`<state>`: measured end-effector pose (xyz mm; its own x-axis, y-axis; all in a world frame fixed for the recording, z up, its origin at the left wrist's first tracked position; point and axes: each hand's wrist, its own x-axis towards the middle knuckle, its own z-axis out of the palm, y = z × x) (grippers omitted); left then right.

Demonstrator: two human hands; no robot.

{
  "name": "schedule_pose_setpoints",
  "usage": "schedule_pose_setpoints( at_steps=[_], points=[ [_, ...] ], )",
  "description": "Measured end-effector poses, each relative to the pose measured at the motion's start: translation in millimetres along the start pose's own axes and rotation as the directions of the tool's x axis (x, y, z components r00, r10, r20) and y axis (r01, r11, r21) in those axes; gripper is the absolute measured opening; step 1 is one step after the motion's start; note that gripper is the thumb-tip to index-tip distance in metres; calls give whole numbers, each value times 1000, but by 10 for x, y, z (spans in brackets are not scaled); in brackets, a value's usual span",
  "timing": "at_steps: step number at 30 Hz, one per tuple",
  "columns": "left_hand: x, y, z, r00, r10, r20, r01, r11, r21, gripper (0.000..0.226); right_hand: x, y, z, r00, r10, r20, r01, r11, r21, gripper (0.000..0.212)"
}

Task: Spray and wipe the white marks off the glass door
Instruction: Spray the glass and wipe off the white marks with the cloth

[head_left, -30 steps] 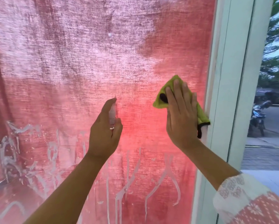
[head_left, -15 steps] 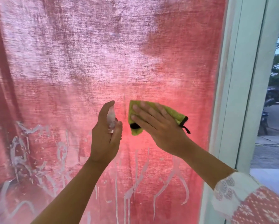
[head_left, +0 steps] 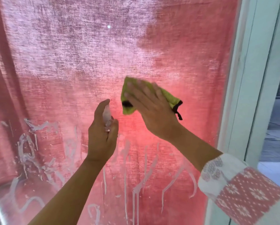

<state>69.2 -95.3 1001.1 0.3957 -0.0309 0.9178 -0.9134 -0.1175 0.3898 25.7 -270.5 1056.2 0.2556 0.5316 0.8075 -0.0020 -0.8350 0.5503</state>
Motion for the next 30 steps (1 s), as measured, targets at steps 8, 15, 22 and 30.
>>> schedule_pose_setpoints(
  at_steps=[8,15,22,30],
  points=[
    [-181,78,284,996,-1,87,7,998,-67,53,-1180,203,-253,990,18,140,-15,1000,-26,63],
    [-276,111,493,990,2,138,13,994,-106,47,-876,573,-370,872,481,-91,-483,875,-6,45],
    [-274,129,539,992,-10,123,19,997,-75,46,-1274,262,-198,806,567,-169,-569,821,43,44],
    [-299,107,543,994,-10,105,12,1000,-25,46,-2076,-226,-75,847,532,11,-532,846,32,54]
  ],
)
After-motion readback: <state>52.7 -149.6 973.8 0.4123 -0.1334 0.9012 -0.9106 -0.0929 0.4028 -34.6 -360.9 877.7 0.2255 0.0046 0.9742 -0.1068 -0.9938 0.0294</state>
